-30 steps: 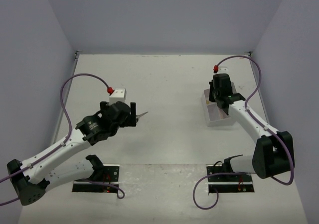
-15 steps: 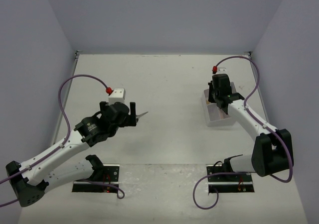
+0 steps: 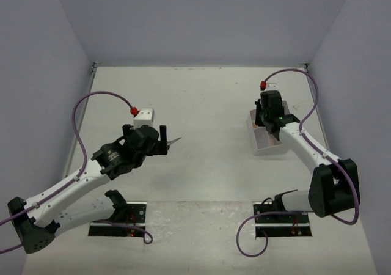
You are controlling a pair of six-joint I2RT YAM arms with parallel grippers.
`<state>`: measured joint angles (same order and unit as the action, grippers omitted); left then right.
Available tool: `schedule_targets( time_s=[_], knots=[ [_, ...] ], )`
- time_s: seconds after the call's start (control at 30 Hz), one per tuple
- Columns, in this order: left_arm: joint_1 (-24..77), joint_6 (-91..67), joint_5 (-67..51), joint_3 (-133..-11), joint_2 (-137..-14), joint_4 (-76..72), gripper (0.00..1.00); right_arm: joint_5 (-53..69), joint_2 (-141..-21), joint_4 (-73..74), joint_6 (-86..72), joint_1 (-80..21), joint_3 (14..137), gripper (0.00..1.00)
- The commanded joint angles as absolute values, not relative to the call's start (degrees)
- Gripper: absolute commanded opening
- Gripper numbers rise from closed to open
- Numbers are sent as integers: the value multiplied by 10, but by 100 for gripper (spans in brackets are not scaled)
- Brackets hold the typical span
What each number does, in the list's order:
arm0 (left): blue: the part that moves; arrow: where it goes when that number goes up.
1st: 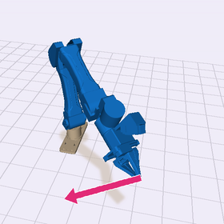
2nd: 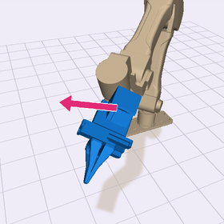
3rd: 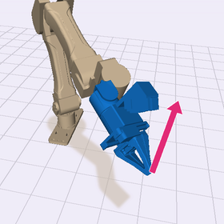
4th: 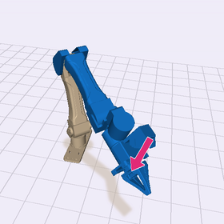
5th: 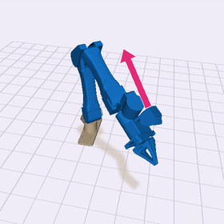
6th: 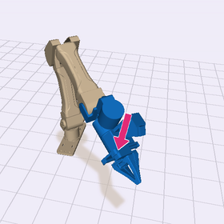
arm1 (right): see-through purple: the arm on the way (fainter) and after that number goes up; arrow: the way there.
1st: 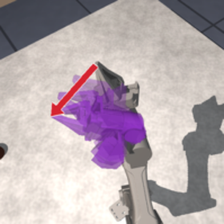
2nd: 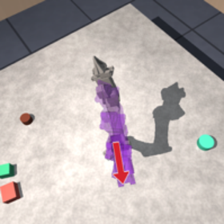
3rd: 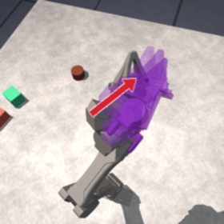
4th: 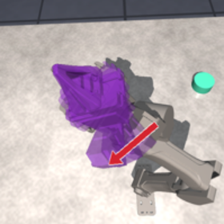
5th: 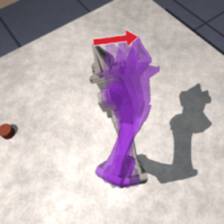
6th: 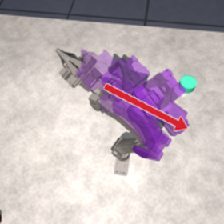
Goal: Sort the stationery into containers
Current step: Place the stationery in the storage box, then pick up the scissors from the center of the board.
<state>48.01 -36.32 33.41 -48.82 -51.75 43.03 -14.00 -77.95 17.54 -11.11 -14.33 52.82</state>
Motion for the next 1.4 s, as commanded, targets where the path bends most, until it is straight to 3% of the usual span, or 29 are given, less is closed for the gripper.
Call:
schedule_targets(
  time_s=[0.0,0.37,0.43,0.5,0.7,1.0,1.2,1.37],
  knots=[
    [480,-352,343,-483,-516,414,100,-145,-766,162,-109,-142,555,2],
    [480,-350,342,-485,-521,413,100,-144,-784,162,-112,-142,567,6],
    [481,-350,341,-485,-520,413,100,-144,-788,163,-112,-142,571,14],
    [482,-349,339,-484,-519,411,100,-139,-792,167,-116,-142,576,31],
    [485,-342,332,-484,-525,405,100,-130,-776,175,-117,-142,577,54],
    [462,-496,363,-504,-668,469,100,-58,-654,176,-139,-170,554,54],
    [397,-699,327,-573,-812,542,98,-49,-603,172,-133,-195,541,57],
    [345,-734,259,-634,-920,558,94,-19,-596,143,-138,-198,520,59]
  ],
)
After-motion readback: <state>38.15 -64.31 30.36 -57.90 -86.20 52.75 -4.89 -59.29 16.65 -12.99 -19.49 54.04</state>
